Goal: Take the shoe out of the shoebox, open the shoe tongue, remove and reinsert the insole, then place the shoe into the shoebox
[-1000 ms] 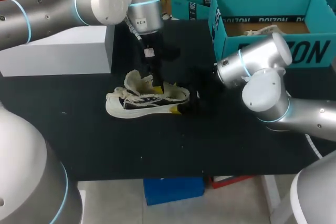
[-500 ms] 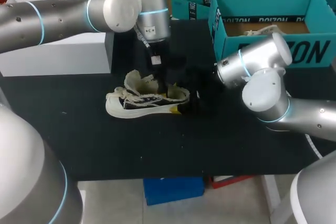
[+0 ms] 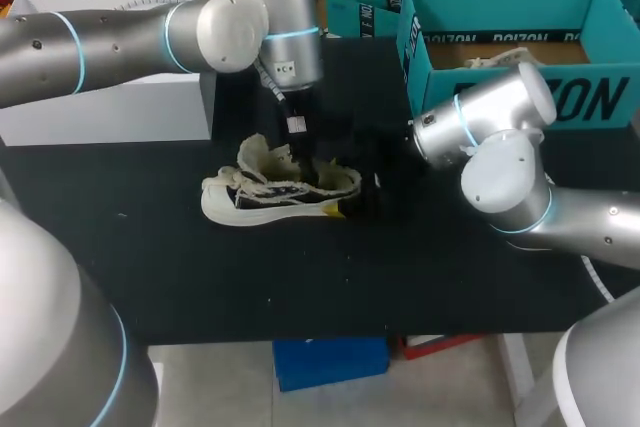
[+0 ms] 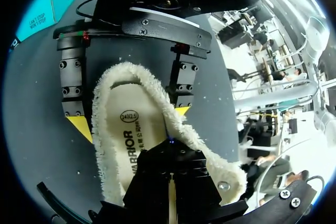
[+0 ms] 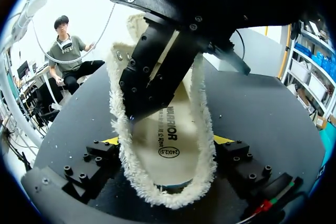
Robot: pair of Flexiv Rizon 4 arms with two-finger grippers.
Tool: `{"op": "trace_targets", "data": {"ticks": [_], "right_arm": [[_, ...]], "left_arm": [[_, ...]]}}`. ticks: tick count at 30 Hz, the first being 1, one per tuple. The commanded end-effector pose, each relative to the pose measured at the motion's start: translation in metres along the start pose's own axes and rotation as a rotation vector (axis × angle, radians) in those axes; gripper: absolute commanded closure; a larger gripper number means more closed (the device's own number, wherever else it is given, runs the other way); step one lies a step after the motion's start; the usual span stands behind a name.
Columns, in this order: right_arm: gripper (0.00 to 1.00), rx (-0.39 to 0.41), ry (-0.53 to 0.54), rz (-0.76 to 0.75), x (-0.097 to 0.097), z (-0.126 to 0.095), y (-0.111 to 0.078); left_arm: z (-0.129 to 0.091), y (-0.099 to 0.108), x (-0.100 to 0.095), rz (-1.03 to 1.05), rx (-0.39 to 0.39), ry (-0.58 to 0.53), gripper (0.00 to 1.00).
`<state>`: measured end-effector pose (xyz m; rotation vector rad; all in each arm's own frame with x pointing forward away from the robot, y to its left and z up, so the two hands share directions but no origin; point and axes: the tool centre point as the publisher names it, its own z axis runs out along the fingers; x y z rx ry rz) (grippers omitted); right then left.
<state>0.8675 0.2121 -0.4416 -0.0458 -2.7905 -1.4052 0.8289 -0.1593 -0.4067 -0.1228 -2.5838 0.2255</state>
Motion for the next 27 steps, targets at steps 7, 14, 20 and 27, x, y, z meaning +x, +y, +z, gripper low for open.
{"op": "trace_targets", "data": {"ticks": [7,14,20,27], "right_arm": [[1.00,0.000,0.000,0.002,-0.003,0.004,-0.002],[1.00,0.000,0.000,0.002,-0.003,0.004,-0.002],[1.00,0.000,0.000,0.002,-0.003,0.004,-0.002],[1.00,0.000,0.000,0.002,-0.003,0.004,-0.002]], "left_arm": [[0.020,0.009,0.000,-0.047,-0.010,-0.037,1.00],[0.025,0.010,-0.001,-0.047,0.002,-0.032,1.00],[0.028,0.010,0.001,-0.026,0.017,-0.032,0.58],[0.037,0.014,0.001,-0.034,0.000,-0.063,0.53]]}}
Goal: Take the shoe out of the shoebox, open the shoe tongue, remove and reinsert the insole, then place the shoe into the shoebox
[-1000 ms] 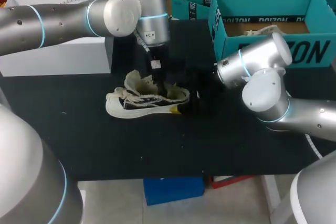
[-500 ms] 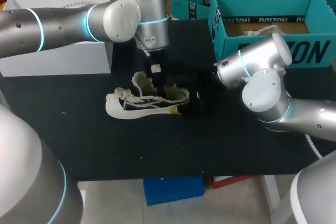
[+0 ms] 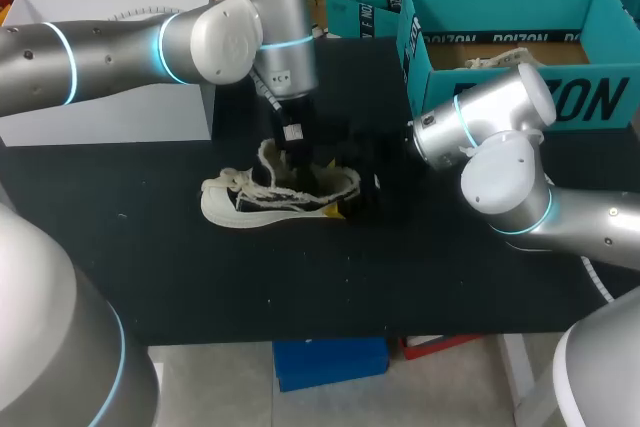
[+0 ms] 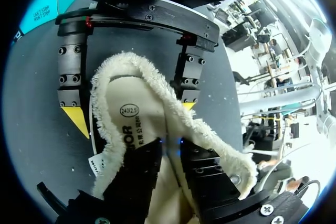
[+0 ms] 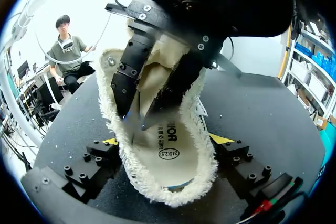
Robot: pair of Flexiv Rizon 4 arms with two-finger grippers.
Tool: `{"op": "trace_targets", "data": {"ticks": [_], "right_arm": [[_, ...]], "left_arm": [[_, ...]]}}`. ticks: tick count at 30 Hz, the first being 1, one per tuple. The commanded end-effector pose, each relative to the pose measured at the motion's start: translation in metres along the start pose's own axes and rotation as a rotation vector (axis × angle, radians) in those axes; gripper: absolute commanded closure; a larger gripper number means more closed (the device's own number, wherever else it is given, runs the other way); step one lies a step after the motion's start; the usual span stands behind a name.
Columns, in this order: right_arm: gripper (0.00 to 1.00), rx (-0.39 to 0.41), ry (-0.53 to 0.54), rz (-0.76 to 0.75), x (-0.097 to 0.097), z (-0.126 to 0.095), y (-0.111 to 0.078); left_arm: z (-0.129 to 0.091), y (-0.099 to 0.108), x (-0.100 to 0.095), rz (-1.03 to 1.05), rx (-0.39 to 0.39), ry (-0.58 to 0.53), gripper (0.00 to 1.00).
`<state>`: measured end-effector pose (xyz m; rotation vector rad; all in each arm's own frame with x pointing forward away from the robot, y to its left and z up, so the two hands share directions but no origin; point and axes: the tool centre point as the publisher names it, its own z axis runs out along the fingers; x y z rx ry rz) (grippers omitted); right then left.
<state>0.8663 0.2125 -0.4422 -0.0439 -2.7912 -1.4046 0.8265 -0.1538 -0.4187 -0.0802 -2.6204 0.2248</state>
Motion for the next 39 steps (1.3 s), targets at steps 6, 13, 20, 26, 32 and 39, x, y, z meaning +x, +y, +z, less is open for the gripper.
{"op": "trace_targets", "data": {"ticks": [6,13,20,26,32,39], "right_arm": [[1.00,-0.001,0.000,0.003,-0.004,0.003,-0.002],[1.00,-0.001,0.000,0.003,-0.004,0.003,-0.002],[1.00,-0.001,0.000,0.003,-0.004,0.003,-0.002],[1.00,-0.001,0.000,0.003,-0.004,0.003,-0.002],[1.00,-0.001,0.000,0.003,-0.004,0.003,-0.002],[1.00,-0.001,0.000,0.003,-0.004,0.003,-0.002]], "left_arm": [[0.034,0.011,0.003,-0.062,-0.083,-0.146,0.55],[0.048,0.024,-0.005,-0.115,-0.174,-0.309,0.56],[0.064,0.037,-0.012,-0.094,-0.255,-0.463,0.59],[0.072,0.048,-0.021,-0.064,-0.303,-0.543,0.62],[0.078,0.054,-0.030,-0.016,-0.337,-0.615,0.65],[0.087,0.063,-0.045,-0.011,-0.393,-0.732,0.69]]}}
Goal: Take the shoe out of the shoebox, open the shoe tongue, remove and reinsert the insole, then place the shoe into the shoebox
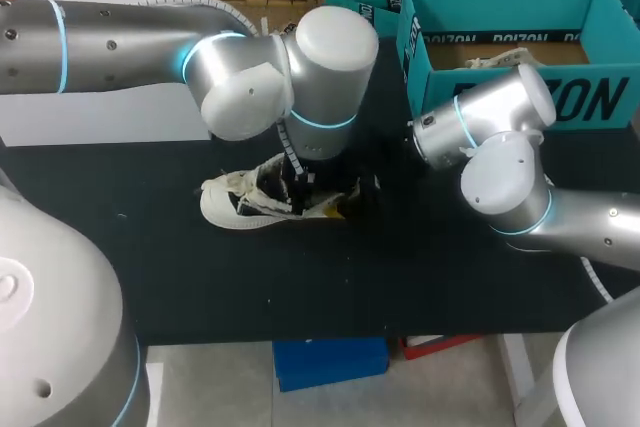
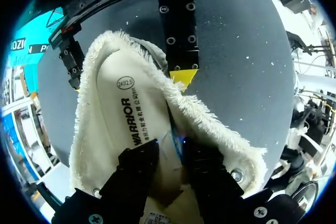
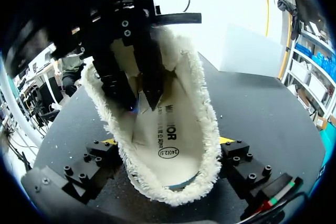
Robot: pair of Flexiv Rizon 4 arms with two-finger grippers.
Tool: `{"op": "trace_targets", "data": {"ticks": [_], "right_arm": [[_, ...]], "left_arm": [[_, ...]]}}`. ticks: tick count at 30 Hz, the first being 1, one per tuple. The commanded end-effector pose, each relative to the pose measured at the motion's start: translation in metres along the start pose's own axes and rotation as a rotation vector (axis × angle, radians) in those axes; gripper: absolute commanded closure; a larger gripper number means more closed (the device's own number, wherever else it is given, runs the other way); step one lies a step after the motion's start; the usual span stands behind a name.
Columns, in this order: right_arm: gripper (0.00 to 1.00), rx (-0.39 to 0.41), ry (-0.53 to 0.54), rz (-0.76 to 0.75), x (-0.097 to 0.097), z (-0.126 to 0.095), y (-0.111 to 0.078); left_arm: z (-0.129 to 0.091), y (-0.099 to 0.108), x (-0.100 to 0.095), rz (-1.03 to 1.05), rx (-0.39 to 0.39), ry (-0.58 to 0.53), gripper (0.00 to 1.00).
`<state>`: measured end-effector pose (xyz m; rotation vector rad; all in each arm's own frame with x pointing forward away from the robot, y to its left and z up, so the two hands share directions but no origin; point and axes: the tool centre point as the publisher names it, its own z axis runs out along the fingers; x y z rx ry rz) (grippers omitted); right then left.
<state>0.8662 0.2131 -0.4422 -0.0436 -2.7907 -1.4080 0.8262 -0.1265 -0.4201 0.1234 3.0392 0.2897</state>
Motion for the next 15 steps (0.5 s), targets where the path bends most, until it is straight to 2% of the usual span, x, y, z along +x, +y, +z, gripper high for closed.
{"op": "trace_targets", "data": {"ticks": [1,7,15], "right_arm": [[1.00,0.001,0.001,0.003,-0.004,0.003,-0.002],[1.00,0.001,0.001,0.003,-0.004,0.003,-0.002],[1.00,0.001,0.001,0.003,-0.004,0.003,-0.002]], "left_arm": [[0.108,0.000,0.009,-0.021,-0.014,-0.158,0.69],[0.110,0.012,-0.010,-0.053,0.020,-0.198,0.68],[0.122,0.016,-0.025,-0.057,-0.002,-0.217,0.69]]}}
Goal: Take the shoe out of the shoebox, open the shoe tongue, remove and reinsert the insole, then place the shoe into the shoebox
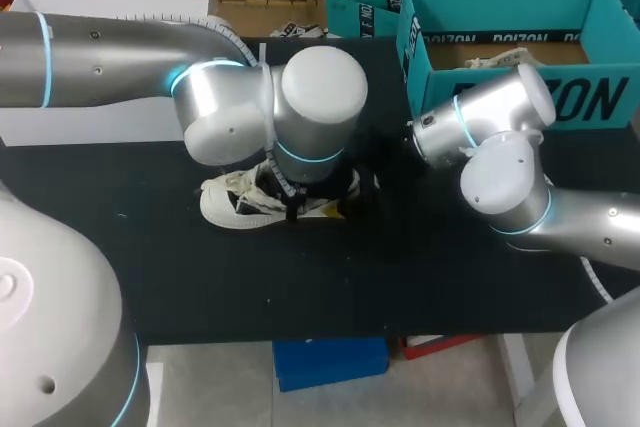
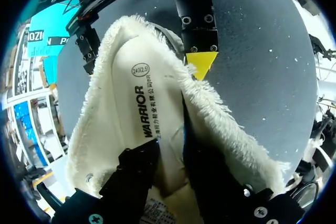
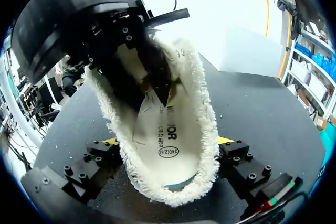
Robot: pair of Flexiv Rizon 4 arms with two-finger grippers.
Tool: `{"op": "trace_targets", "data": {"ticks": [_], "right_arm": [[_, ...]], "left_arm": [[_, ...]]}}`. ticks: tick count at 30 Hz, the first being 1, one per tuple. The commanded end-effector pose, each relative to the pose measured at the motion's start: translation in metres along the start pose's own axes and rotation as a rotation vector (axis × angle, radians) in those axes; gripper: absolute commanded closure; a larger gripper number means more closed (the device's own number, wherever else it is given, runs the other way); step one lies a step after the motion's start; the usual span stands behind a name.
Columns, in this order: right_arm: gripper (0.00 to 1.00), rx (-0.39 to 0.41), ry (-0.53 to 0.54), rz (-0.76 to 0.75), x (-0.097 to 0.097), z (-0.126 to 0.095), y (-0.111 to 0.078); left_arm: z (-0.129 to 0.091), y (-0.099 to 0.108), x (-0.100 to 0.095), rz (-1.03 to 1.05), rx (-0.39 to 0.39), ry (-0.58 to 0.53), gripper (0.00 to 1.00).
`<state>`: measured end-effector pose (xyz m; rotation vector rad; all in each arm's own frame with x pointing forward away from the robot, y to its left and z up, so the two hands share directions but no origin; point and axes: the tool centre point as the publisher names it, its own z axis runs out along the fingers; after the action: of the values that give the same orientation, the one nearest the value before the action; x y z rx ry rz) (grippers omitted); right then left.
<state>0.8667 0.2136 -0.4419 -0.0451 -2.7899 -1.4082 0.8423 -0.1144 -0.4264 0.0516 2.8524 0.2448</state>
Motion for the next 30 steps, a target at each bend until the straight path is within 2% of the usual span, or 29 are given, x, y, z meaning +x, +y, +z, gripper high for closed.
{"op": "trace_targets", "data": {"ticks": [1,5,10,16,27,28,29,30], "right_arm": [[1.00,0.001,0.000,0.002,-0.003,0.002,-0.002],[1.00,0.001,0.000,0.002,-0.003,0.002,-0.002],[1.00,0.001,0.000,0.002,-0.003,0.002,-0.002],[1.00,0.001,0.000,0.002,-0.003,0.002,-0.002],[1.00,0.001,0.000,0.002,-0.003,0.002,-0.002],[1.00,0.001,0.000,0.002,-0.003,0.002,-0.002],[1.00,0.001,0.000,0.002,-0.003,0.002,-0.002],[1.00,0.001,0.000,0.002,-0.003,0.002,-0.002]], "left_arm": [[0.114,0.004,0.010,0.010,-0.015,-0.035,0.69],[0.122,0.002,0.010,0.011,-0.038,-0.066,0.69],[0.124,0.001,0.008,-0.005,-0.022,-0.102,0.69],[0.119,0.002,-0.002,-0.047,0.008,-0.165,0.72],[0.106,0.005,-0.015,-0.094,0.066,-0.195,0.72],[0.105,0.005,-0.015,-0.088,0.070,-0.190,0.75],[0.103,0.005,-0.014,-0.081,0.080,-0.183,0.91],[0.102,0.004,-0.013,-0.074,0.086,-0.170,1.00]]}}
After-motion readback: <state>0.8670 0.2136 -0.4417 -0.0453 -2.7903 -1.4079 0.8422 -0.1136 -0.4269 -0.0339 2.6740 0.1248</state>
